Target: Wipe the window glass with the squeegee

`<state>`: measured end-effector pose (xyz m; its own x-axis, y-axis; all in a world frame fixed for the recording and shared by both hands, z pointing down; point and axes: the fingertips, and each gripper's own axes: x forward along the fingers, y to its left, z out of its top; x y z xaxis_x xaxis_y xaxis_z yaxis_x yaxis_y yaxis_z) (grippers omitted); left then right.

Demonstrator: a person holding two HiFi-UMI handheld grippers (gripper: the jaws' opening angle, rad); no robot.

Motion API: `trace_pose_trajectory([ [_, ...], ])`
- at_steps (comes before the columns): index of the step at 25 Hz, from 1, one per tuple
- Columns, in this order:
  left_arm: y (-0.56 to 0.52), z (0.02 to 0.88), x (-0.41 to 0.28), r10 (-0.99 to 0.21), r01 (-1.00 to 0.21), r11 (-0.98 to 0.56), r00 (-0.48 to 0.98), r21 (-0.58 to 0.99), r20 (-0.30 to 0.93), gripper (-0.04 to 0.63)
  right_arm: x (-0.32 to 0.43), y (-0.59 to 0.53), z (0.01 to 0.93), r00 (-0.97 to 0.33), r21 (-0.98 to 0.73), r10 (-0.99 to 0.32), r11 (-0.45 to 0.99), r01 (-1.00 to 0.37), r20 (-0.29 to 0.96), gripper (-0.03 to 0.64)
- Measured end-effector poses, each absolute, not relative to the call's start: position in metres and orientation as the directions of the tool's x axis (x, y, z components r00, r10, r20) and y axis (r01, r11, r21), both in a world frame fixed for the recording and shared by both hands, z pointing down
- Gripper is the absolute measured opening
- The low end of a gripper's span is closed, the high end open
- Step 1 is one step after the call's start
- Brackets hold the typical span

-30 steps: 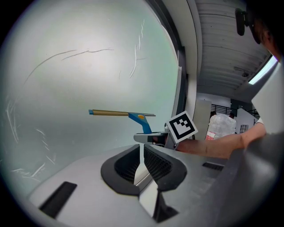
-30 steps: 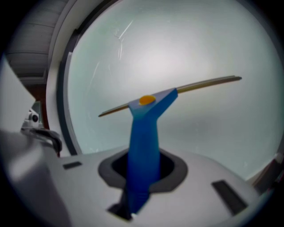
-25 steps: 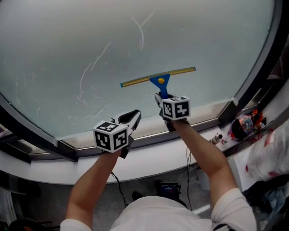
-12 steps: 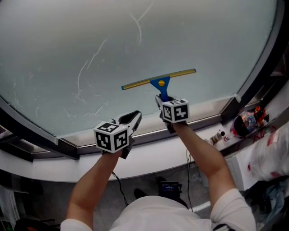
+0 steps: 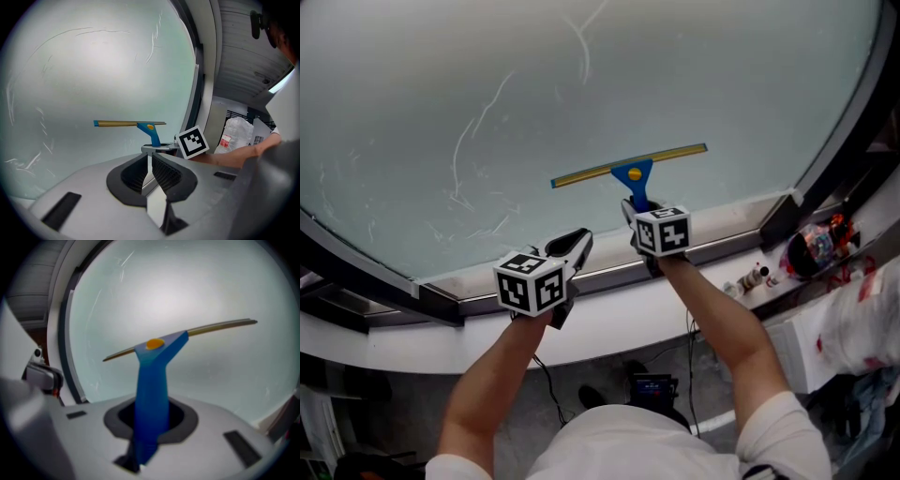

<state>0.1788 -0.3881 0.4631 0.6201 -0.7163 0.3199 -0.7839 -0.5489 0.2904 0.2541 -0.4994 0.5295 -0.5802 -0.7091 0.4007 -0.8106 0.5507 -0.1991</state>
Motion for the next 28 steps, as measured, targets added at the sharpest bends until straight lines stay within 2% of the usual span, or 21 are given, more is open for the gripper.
trace_pose_trajectory([
  [28,-0.387,0.517,0.187,-0.686,-0.777,-0.513,0.627,0.366,0.37,0.052,0.249,-0.493,0.603,-0.597,-0.255,-0.646,0.548,-0.797,0.476,0.083],
])
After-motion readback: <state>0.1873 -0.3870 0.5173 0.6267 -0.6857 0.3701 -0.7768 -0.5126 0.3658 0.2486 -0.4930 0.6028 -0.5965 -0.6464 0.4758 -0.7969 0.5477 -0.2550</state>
